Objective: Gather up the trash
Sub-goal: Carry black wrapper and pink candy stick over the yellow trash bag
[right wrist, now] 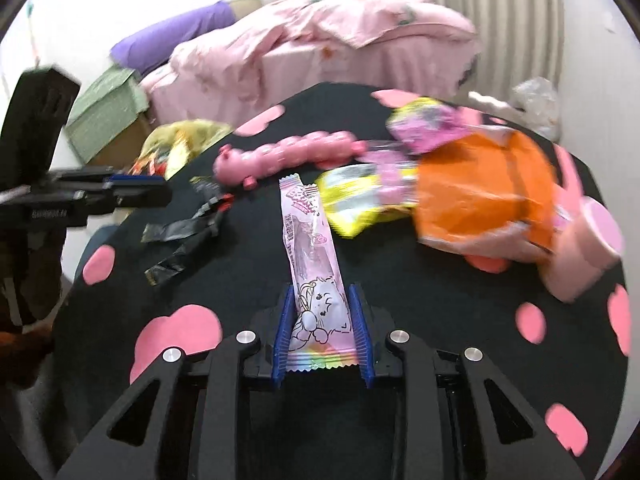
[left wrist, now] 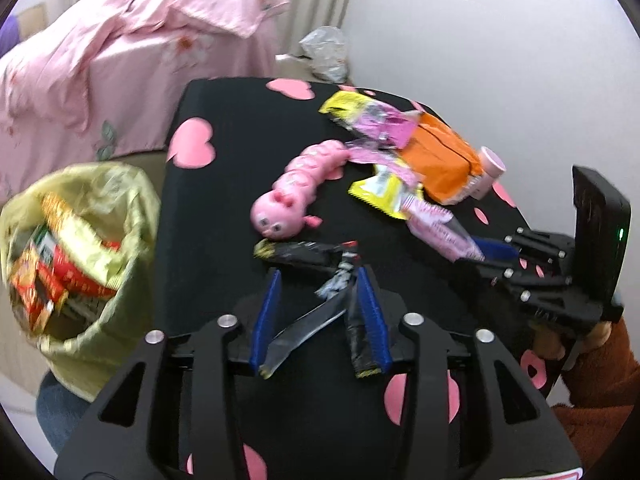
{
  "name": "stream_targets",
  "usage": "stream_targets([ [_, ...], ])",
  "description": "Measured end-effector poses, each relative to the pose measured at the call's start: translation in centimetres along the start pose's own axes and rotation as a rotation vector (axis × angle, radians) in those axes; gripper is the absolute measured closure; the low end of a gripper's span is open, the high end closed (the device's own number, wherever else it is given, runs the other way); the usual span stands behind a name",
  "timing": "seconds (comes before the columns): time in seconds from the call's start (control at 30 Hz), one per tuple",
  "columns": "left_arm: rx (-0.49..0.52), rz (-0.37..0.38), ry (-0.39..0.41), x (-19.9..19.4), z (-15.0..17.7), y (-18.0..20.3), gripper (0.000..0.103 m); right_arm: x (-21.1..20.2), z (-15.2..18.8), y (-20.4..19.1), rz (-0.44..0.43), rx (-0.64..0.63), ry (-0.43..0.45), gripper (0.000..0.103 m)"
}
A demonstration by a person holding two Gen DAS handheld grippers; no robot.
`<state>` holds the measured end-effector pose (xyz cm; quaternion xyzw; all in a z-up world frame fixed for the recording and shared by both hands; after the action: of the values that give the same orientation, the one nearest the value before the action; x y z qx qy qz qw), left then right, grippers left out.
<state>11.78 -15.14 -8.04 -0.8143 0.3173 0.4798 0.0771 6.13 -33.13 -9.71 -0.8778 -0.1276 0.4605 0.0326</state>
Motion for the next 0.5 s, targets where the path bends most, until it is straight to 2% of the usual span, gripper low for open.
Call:
stream_targets([
  [0.1,0.061,-0.025,-0.002,0.9,-0.6,1.0,0.061,-1.0,0.7,1.7,0.042,0.050,0.017,0.075],
  [0.17,0.082,-0.054,-0.032,2.2,-0.9,1.5,0.057,-1.5,1.1,2.7,0.057,0.081,0.024,0.075],
  [0.3,0.104,-0.077,-0.091,4.4,-0.3,2.4,0.056,-1.8,1.8,4.3,0.069,0.137,0.031,0.075],
  [0.37,0.085,-0.071,-0.114,5.1,0.0,2.6,0.056,-1.9,2.0,4.5,0.082,0.144,0.032,0.075],
  [0.47,0.002,-0.039,-0.114,5.3,0.0,1.9,0.058,-1.6,2.1,4.3,0.092,0.136,0.033,0.075],
  [0.5,-0.019,-0.033,-0.113,5.2,-0.1,1.6,0.065,-1.5,2.0,4.2,0.095,0.130,0.033,0.075],
])
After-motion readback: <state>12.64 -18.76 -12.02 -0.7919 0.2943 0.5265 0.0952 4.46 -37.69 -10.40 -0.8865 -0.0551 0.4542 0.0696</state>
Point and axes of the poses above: each gripper's, at about its wrist camera, not at the fingertips, and x roughly the way its jaws point, y to its right, z to its underside, the point moved 4 cm from there along x, roughly the way its jaws point, and after that the axes turned 6 degrees about -y, right-handed, at the moved point
